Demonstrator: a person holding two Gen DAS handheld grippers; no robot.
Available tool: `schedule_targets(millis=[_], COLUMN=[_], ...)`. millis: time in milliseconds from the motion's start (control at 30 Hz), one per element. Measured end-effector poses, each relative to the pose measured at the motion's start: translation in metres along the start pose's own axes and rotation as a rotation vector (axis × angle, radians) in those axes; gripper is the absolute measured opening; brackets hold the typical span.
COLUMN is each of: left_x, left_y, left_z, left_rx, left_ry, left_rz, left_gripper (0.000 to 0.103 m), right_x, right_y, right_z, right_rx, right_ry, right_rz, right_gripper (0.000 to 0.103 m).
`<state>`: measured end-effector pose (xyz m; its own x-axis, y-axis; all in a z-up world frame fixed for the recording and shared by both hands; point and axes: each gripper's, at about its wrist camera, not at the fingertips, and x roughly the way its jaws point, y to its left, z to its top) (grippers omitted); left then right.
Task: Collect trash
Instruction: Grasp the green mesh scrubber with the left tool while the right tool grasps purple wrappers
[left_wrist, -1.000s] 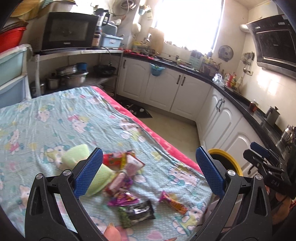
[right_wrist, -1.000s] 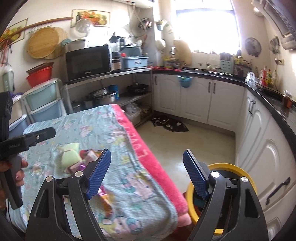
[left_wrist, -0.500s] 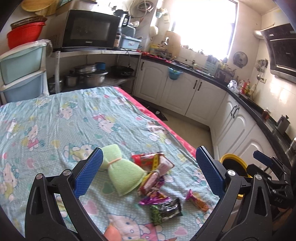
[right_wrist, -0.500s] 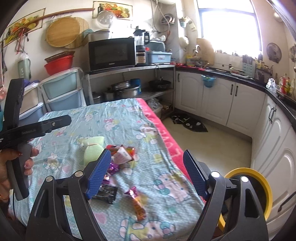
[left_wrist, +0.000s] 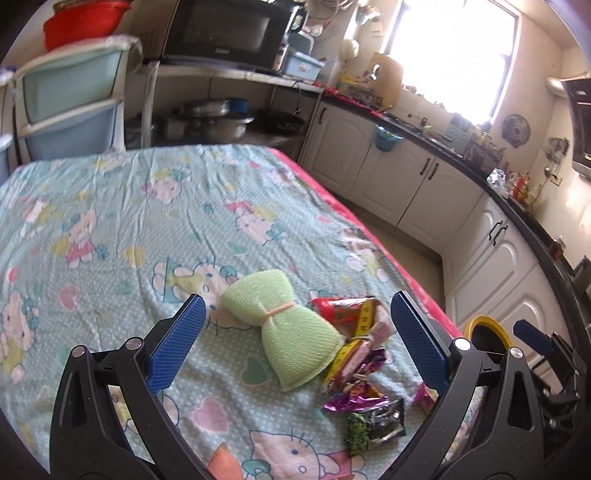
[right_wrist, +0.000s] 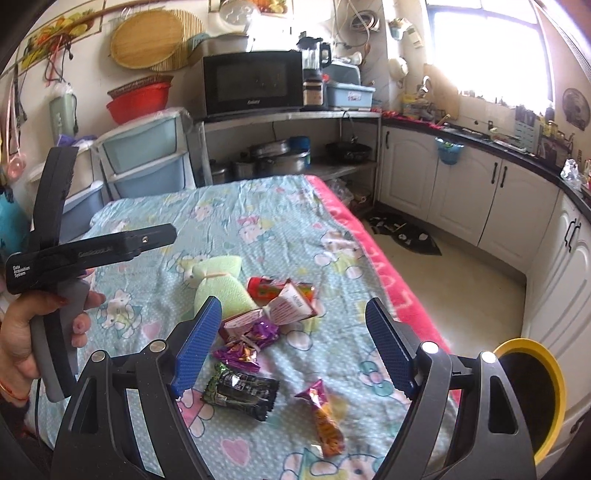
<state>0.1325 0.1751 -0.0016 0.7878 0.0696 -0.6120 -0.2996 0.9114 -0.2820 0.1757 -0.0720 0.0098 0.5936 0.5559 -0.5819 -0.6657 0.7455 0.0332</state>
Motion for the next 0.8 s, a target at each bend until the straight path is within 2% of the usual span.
schedule_targets(millis=[400,600,800], left_x=[0.05,0.07,0.089], left_y=[0.023,0.026,0.035], left_z=[-0.017,-0.019,-0.013], left_rx=[-0.064,-0.093,-0.173], left_ry=[0.103,0.144,0.18], left_rz=[0.025,0.003,-0.015], left_gripper=[0.092,0.092,0.092], right_x=[0.052,0.073,0.093], right_y=[0.008,0.009,0.004], right_z=[-0.013,-0.016,-0.022], right_rx=[0.036,0.059,0.131], right_ry=[0.095,0.135,0.187], right_rz=[0.024,0.034,0.061], right_gripper=[0.078,0.078,0.075])
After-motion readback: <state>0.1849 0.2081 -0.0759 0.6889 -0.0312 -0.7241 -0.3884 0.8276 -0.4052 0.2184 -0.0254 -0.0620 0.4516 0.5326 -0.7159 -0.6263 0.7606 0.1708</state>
